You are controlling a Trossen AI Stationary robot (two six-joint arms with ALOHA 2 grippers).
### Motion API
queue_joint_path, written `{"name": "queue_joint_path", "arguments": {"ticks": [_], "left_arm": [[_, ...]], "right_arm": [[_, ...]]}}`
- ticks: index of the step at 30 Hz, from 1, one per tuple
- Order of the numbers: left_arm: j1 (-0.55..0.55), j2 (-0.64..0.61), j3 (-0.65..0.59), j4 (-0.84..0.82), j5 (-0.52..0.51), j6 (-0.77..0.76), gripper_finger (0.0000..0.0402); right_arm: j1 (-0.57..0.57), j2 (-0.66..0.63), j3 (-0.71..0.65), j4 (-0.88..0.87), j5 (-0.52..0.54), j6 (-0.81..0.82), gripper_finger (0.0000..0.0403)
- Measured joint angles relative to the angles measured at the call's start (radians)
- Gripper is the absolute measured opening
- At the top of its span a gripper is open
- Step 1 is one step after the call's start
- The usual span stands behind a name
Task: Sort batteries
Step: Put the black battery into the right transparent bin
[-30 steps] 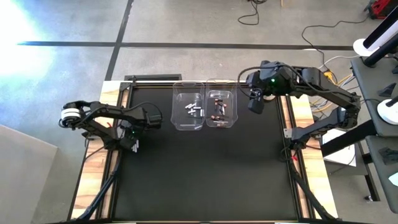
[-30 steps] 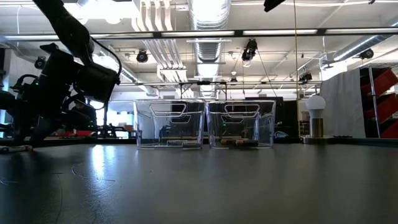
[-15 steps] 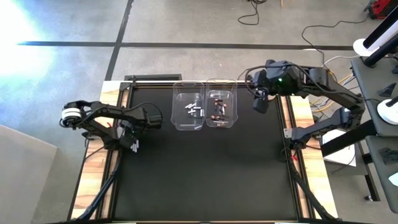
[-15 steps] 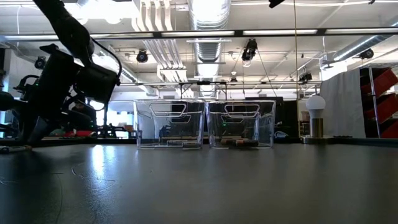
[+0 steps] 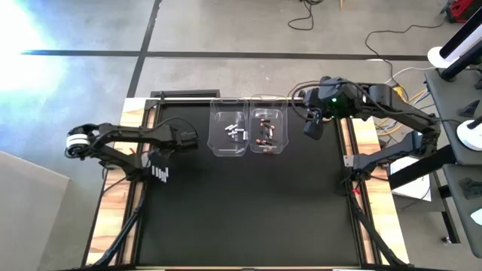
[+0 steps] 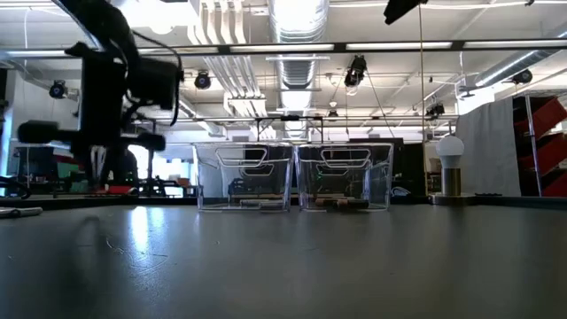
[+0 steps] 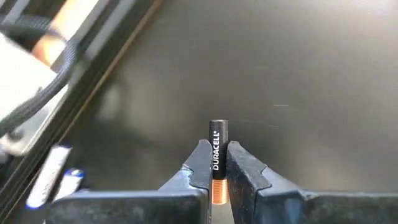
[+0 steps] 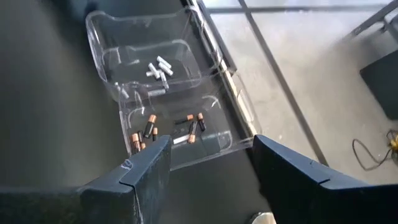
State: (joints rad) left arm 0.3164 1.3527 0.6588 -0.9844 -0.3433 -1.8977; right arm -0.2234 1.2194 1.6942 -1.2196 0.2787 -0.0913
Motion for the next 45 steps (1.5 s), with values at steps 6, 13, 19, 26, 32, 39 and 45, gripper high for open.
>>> {"name": "queue_joint_path", "arguments": {"ticks": [6, 13, 19, 26, 32, 39, 45], "left_arm": [[-0.002, -0.112, 0.156, -0.009, -0.117, 0.257, 0.0007], [-0.050, -0.222, 0.401, 0.185, -0.362, 0.713, 0.0007], [-0.099, -0.277, 0.448, 0.712, -0.263, 1.267, 0.0008], [-0.098, -0.270, 0.437, 1.060, 0.065, 1.489, 0.0008], [-0.100, -0.243, 0.437, 1.100, 0.253, 1.515, 0.0009], [-0.100, -0.209, 0.432, 1.232, 0.256, 1.521, 0.0009], [-0.100, -0.177, 0.432, 1.276, 0.259, 1.500, 0.0009]], "right_arm": [[0.000, 0.002, -0.109, 0.110, -0.092, 0.036, 0.0219], [0.000, 0.022, -0.256, 0.569, -0.346, 0.140, 0.0219], [0.000, 0.104, -0.307, 0.962, -0.391, 0.217, 0.0219], [0.003, 0.210, -0.197, 1.064, -0.392, 0.296, 0.0219], [0.002, 0.259, -0.100, 1.060, -0.391, 0.358, 0.0219], [0.003, 0.308, -0.020, 1.016, -0.392, 0.381, 0.0219], [0.002, 0.357, 0.033, 1.011, -0.456, 0.399, 0.0219]]}}
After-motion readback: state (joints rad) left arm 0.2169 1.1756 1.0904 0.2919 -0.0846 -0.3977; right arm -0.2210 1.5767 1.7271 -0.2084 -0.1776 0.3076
